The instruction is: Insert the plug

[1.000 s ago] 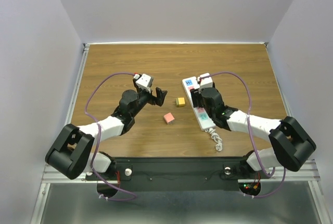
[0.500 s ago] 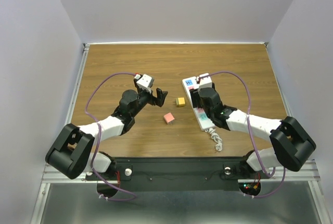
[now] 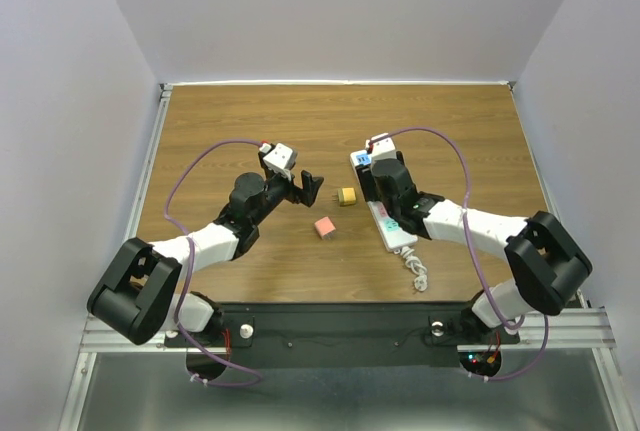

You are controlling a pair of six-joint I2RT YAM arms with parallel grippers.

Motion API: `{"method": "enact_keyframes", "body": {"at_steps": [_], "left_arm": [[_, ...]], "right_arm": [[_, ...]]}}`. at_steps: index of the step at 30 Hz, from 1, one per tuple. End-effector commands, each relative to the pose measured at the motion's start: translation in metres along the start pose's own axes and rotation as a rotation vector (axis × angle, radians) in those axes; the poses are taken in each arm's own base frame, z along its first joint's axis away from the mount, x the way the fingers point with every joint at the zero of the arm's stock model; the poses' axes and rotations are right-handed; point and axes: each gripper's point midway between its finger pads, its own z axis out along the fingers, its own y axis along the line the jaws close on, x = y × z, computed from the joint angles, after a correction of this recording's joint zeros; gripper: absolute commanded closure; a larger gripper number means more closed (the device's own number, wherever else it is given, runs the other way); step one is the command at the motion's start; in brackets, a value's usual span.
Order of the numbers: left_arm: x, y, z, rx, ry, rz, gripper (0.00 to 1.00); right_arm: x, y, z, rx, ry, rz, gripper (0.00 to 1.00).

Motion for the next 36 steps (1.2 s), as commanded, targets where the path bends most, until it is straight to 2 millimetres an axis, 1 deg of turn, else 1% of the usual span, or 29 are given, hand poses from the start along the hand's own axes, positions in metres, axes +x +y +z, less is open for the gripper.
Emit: {"method": "enact_keyframes", "body": {"at_steps": [1,5,11,12,13,15,16,19,24,25,27,28,33,34,36], "left_arm": [[-0.024,-0.005,-0.001,0.027,-0.075,0.021,0.02],[-0.024,-0.005,-0.001,0.032,-0.076,0.021,0.02],[-0.022,-0.005,-0.001,0.032,-0.073,0.019,0.02],[-0.023,-0.005,-0.001,0.032,-0.076,0.019,0.02],[-0.022,-0.005,-0.002,0.032,-0.073,0.019,0.02],[-0.023,-0.006,-0.002,0.032,-0.074,0.018,0.02],[-0.023,-0.005,-0.002,0.031,-0.076,0.018,0.02],[-0.022,-0.005,-0.001,0.032,-0.074,0.019,0.02],[-0.022,-0.004,-0.001,0.026,-0.073,0.017,0.02],[-0.021,-0.004,-0.001,0.023,-0.072,0.019,0.02],[-0.021,-0.004,-0.001,0.023,-0.074,0.019,0.02],[-0.021,-0.004,-0.001,0.022,-0.072,0.019,0.02],[-0.021,-0.004,-0.001,0.023,-0.074,0.019,0.02],[-0.022,-0.003,-0.001,0.02,-0.074,0.017,0.02],[-0.022,-0.003,-0.001,0.02,-0.074,0.017,0.02]], "right_arm": [[-0.001,0.003,0.005,0.003,0.016,-0.035,0.99],[-0.003,0.003,-0.001,-0.013,0.006,-0.029,1.0],[0.006,0.0,-0.01,-0.017,0.01,0.011,0.99],[0.009,-0.002,-0.011,-0.009,0.014,0.023,0.98],[0.011,-0.005,-0.012,0.005,0.015,0.027,0.91],[0.016,-0.005,-0.013,0.003,0.022,0.038,0.85],[0.017,-0.004,-0.013,0.0,0.025,0.037,0.8],[0.018,-0.006,-0.01,0.017,0.03,0.039,0.72],[0.024,-0.003,-0.004,0.021,0.053,0.026,0.66],[0.024,-0.003,-0.004,0.021,0.052,0.028,0.62],[0.025,-0.002,-0.004,0.02,0.055,0.03,0.6],[0.024,-0.003,-0.005,0.021,0.052,0.033,0.57],[0.024,-0.001,-0.005,0.014,0.053,0.038,0.5],[0.026,-0.001,-0.004,0.016,0.057,0.037,0.46],[0.026,0.0,-0.004,0.015,0.059,0.036,0.46]]}}
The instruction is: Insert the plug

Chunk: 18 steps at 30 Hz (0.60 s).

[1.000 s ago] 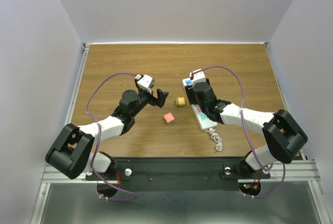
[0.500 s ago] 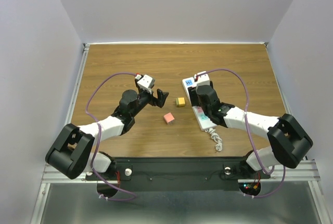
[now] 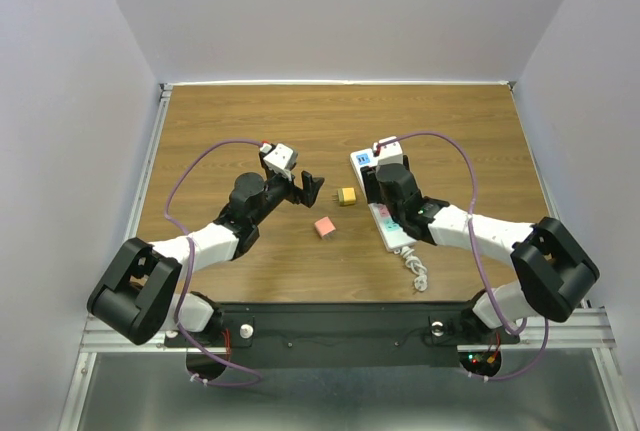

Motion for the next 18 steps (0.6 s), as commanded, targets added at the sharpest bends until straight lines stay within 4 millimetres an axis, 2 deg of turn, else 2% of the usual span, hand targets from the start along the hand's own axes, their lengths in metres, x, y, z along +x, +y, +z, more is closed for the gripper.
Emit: {"method": "enact_keyframes", "body": {"at_steps": [1,5,18], "left_arm": [[-0.0216,-0.0007,-0.0007,0.006,-0.075,0.017,0.02],[-0.0213,-0.0002,-0.0007,0.003,-0.074,0.017,0.02],[-0.0212,0.0015,-0.0009,-0.005,-0.075,0.015,0.02]], "right_arm": [[0.0214,0.0018,0.0025,0.006,0.07,-0.023,0.45],[0.0226,0.002,0.0047,0.013,0.076,-0.024,0.39],[0.0283,0.0066,0.0108,0.009,0.098,-0.02,0.31]]}}
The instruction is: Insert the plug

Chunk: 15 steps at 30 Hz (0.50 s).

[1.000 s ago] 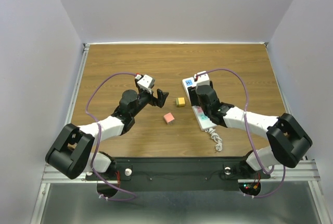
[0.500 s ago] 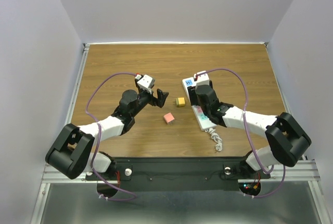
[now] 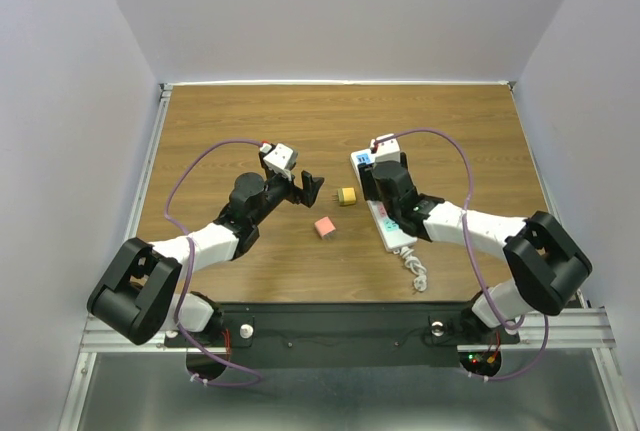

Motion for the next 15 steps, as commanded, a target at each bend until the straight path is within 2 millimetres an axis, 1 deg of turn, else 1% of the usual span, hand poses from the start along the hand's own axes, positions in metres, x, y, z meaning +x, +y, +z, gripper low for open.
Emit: {"method": "enact_keyframes", "body": {"at_steps": [1,5,11,15], "left_arm": [[-0.0207,0.001,-0.001,-0.002,-0.073,0.017,0.02],[-0.0206,0.0014,-0.0008,-0.004,-0.073,0.017,0.02],[-0.0205,0.0024,-0.0004,-0.01,-0.072,0.015,0.02],[-0.0203,0.0024,-0.0008,-0.01,-0.072,0.015,0.02]], "right_arm": [[0.0321,0.0025,0.0039,0.004,0.102,-0.029,0.31],[0.0364,0.004,0.0066,-0.002,0.116,-0.025,0.28],[0.0377,0.0027,0.0073,0.001,0.119,-0.02,0.28],[0.0383,0.0072,0.0074,-0.028,0.124,-0.014,0.28]]}}
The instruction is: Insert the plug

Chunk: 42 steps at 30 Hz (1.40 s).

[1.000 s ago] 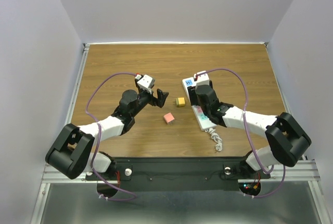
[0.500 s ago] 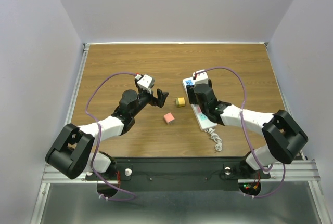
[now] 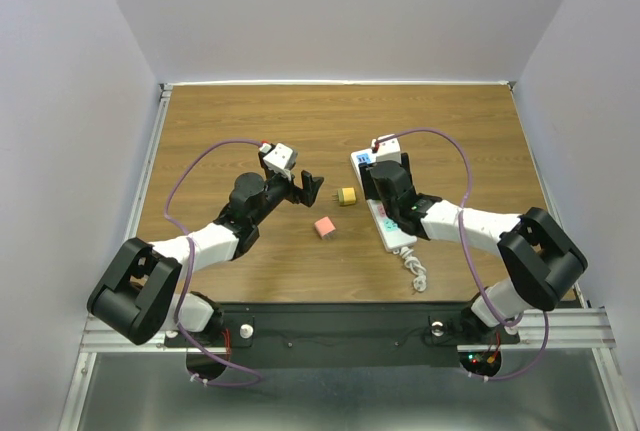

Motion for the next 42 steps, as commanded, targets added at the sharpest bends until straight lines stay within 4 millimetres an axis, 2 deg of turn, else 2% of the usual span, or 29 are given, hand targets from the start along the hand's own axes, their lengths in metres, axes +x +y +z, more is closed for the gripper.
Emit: {"method": "enact_keyframes", "body": {"at_steps": [1,4,5,8,11,17,27,32,36,42], "left_arm": [[-0.021,0.001,-0.001,-0.001,-0.073,0.016,0.02],[-0.021,0.001,-0.001,-0.001,-0.073,0.014,0.02],[-0.021,0.001,-0.002,-0.001,-0.074,0.015,0.02],[-0.021,0.001,-0.002,-0.001,-0.076,0.013,0.02],[-0.021,0.0,-0.002,0.003,-0.074,0.015,0.02],[-0.021,0.0,-0.002,0.004,-0.075,0.017,0.02],[-0.021,0.001,-0.002,-0.001,-0.074,0.018,0.02],[-0.021,0.002,-0.002,-0.006,-0.075,0.018,0.02],[-0.021,0.002,-0.002,-0.006,-0.073,0.017,0.02],[-0.02,0.002,-0.001,-0.005,-0.072,0.017,0.02]], "right_arm": [[0.031,0.007,0.002,-0.043,0.107,-0.021,0.3],[0.037,0.009,0.003,-0.045,0.12,-0.02,0.49],[0.037,0.008,0.003,-0.043,0.121,-0.018,0.64],[0.038,0.005,0.001,-0.031,0.119,-0.014,0.85],[0.032,0.003,-0.002,-0.027,0.1,-0.001,0.98],[0.012,0.004,-0.01,-0.057,0.052,0.026,0.99],[0.008,-0.014,-0.017,0.013,-0.003,0.023,1.0],[-0.012,-0.022,-0.03,0.01,-0.108,0.086,1.0],[-0.03,-0.029,-0.051,-0.024,-0.203,0.14,1.0],[-0.031,-0.03,-0.058,-0.047,-0.208,0.132,0.99]]}}
